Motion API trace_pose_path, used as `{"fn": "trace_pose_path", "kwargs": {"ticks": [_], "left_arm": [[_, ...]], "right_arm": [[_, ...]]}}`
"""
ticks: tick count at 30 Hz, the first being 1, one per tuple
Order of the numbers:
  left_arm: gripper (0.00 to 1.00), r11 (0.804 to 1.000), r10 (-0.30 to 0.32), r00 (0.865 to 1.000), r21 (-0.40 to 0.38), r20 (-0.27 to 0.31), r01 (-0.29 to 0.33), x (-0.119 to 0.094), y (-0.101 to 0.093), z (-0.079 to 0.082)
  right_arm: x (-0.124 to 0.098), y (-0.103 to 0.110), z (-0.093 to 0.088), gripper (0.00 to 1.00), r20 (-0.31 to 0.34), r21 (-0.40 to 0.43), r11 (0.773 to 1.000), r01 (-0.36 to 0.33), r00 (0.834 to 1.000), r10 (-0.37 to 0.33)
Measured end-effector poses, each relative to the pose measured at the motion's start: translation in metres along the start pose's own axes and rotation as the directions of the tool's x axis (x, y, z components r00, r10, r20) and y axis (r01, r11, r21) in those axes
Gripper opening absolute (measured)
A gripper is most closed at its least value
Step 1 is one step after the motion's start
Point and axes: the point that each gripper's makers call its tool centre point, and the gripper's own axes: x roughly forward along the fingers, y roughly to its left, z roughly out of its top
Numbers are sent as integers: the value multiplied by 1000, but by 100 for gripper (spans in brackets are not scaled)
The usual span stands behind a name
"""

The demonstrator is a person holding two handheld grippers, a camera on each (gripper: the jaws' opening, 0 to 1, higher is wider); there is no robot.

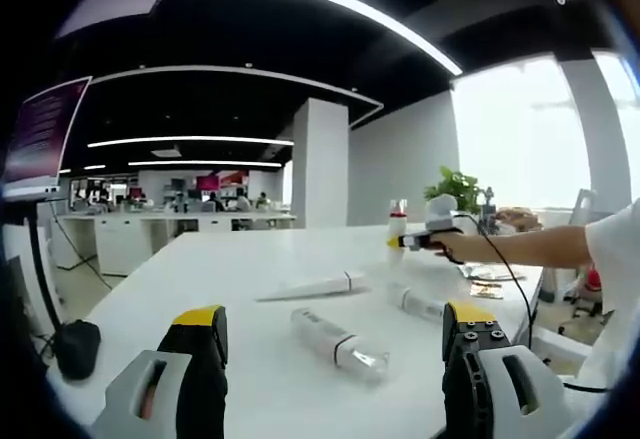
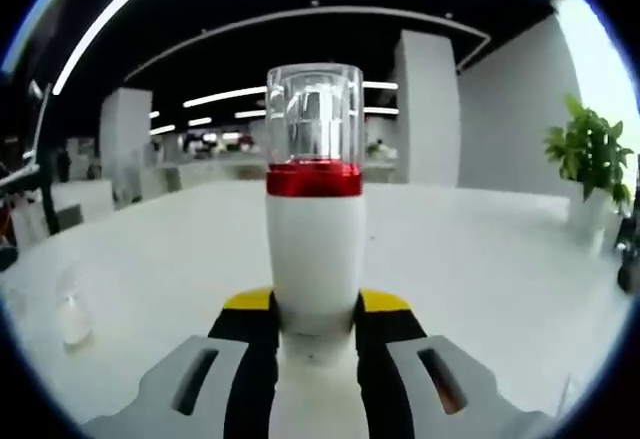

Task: Arrange the skincare products in the storage area until every visible bottle or jar stands upright without overlapping.

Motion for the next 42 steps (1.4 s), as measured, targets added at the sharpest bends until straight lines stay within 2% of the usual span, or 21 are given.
{"fn": "trace_pose_path", "kwargs": {"ticks": [17,23,26,27,29,34,38,42], "left_arm": [[91,999,-45,999,-8,-11,45,10,-16,-5],[91,998,-59,998,-9,-18,59,13,-21,-6],[91,998,-59,998,-7,-16,59,12,-22,-6],[91,998,-60,998,-6,-16,60,12,-22,-6],[91,998,-58,998,-8,-16,57,12,-21,-6],[91,998,-56,998,-6,-13,56,11,-21,-5],[91,999,-54,998,-5,-13,54,11,-20,-5],[91,998,-56,998,-8,-14,55,11,-20,-5]], "right_arm": [[20,-15,4,28,-47,0,1000,24,999,-24],[15,-17,2,28,-43,-14,999,39,998,-40],[14,-19,9,39,-15,-29,998,49,999,-50],[16,-20,16,46,26,-34,999,33,999,-32],[14,-19,16,53,12,-31,999,22,1000,-22],[12,-28,18,54,14,-6,1000,14,1000,-14],[9,-32,14,61,11,62,998,6,1000,-7],[7,-33,13,64,10,94,996,-8,1000,7]]}}
